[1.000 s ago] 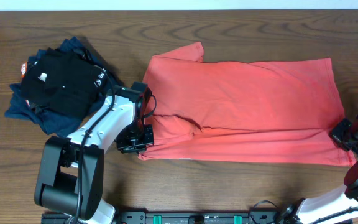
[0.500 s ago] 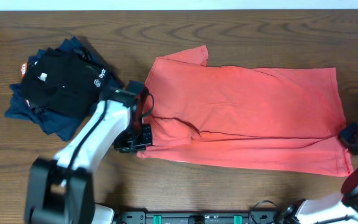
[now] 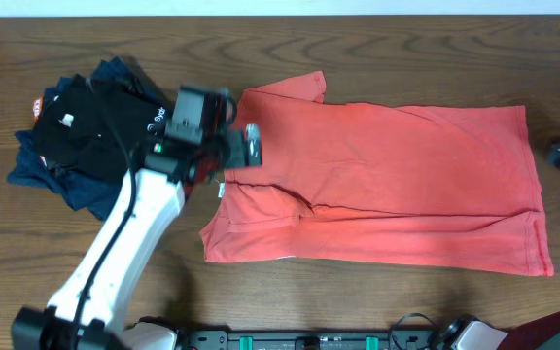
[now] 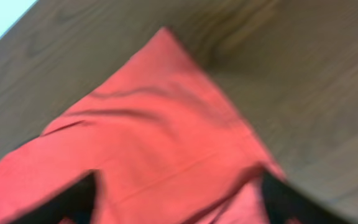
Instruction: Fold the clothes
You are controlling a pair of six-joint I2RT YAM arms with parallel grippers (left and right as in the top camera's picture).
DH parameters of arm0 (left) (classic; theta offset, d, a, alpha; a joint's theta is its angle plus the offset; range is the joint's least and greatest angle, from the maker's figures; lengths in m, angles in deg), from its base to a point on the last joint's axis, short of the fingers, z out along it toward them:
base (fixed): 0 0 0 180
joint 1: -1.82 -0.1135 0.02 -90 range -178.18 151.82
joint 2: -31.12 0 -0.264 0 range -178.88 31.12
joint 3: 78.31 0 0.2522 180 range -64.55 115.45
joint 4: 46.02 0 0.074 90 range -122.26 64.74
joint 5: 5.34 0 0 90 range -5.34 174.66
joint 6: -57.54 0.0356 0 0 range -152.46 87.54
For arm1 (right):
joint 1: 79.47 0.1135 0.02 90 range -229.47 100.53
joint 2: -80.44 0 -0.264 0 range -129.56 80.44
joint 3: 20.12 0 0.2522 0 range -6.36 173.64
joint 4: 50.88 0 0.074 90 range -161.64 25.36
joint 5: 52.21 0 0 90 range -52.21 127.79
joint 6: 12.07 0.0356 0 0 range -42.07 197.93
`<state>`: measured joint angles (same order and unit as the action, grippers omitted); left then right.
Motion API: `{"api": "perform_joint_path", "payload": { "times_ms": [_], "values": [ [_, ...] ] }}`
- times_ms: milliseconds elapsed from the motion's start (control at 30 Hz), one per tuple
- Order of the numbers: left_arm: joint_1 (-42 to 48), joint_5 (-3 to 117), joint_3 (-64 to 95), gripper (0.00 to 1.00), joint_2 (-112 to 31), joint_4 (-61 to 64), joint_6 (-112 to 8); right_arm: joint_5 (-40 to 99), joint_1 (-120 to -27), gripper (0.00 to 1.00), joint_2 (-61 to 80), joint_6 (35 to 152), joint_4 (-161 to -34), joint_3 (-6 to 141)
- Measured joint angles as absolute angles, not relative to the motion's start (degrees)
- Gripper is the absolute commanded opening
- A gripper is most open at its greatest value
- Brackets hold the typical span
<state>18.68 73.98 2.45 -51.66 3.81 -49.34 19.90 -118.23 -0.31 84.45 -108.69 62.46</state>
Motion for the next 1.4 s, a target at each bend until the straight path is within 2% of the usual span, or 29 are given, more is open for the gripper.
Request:
{"api": "perform_joint_path", "payload": {
  "times_ms": [133,433,533,800,1033,1400],
  "values": [
    [18.2,73.4,14.8,0.98,-61.5,4.9,-46.3,15.3,-116.7,0.87,-0.3,83.5,-108.8,62.5],
    [18.0,73.0,45.8,0.98,-89.6,8.6,-38.5,14.0,-114.7,0.86,-0.3,83.2,-110.0,62.4],
    [18.0,73.0,51.3,0.98,-96.6,7.6,-36.1,14.0,-113.8,0.85,-0.4,83.2,-110.0,62.4],
    [18.8,73.0,53.3,0.98,-108.1,1.7,-29.5,14.7,-112.4,0.83,-0.6,83.1,-110.0,62.4],
    [19.8,73.0,53.3,0.98,-110.2,-4.1,-27.5,15.3,-111.6,0.82,-0.9,83.1,-110.0,62.4],
    [22.3,73.7,54.1,0.98,-112.5,-2.0,-26.2,16.2,-111.5,0.82,-0.9,83.1,-109.8,62.4]
  ]
}}
